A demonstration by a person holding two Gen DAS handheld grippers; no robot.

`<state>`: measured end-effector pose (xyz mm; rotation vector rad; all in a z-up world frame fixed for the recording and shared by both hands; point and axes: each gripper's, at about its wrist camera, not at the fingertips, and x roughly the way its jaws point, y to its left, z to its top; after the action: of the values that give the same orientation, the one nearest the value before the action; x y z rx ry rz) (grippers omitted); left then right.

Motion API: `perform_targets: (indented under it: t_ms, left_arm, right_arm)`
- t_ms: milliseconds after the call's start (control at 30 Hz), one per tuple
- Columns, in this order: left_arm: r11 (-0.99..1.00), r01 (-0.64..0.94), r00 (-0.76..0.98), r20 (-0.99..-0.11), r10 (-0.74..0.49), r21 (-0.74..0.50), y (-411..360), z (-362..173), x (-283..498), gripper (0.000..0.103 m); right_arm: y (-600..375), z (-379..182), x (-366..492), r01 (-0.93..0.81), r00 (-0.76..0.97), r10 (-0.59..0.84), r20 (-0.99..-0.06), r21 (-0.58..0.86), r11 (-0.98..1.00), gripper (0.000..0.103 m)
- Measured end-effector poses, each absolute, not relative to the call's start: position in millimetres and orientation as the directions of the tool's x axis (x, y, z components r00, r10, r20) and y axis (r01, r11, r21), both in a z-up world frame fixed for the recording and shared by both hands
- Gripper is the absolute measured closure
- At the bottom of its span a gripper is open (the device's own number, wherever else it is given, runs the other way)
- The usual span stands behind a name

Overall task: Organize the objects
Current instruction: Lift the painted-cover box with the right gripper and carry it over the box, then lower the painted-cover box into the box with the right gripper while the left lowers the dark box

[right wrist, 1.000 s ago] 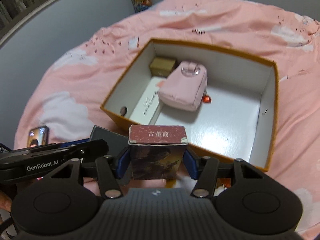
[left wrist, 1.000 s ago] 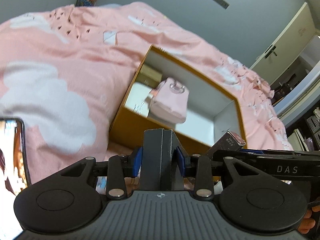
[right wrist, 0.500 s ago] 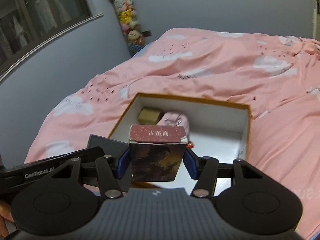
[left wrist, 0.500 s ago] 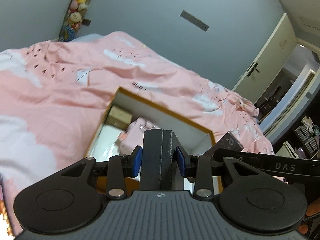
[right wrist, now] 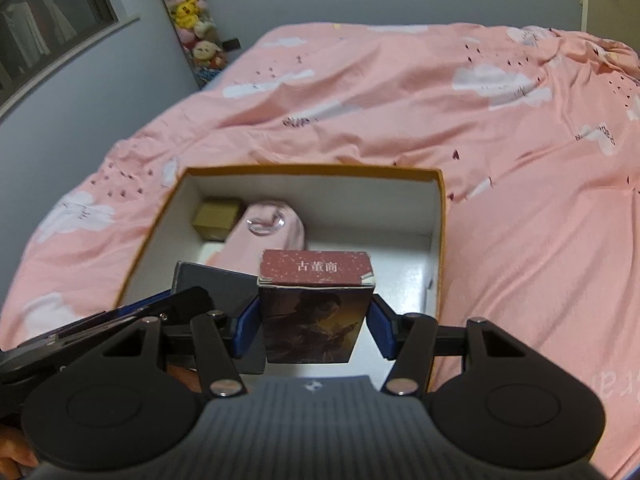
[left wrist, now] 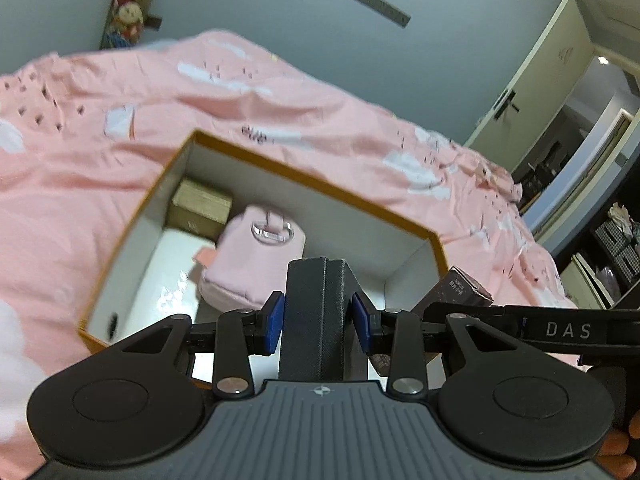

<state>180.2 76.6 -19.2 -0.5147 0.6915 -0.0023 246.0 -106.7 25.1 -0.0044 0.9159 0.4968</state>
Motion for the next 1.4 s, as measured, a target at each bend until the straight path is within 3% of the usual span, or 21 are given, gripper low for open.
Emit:
perform_targets:
  t_ms: [267,900,1400]
  left_arm:
    - [0.853,-0.193,0.700,-0.677,-0.227,-0.485,83.5,-45.7,198.2,0.062]
    - [0.920,-0.205,0.520,-0.833,-0.187,-0.335,71.1,-67.8,232.9,0.061]
    - [0.946,-0.218,0.493,-0.864,-0.105,-0.239,81.4,-65.4,230.3,0.052]
  right_arm:
    - [-102.7,5.4,259.9,-0.407,0.467,0.381,-0.798,0.188,0.894,0.044]
    - [-93.8,-16.0,274.1,-0.428,0.412,0.366,-0.834,0.178,0.886,0.044]
    - [-90.5,-25.1,279.5,-0.435,0.374,0.364,-0.853,0.185,0.881,0.044]
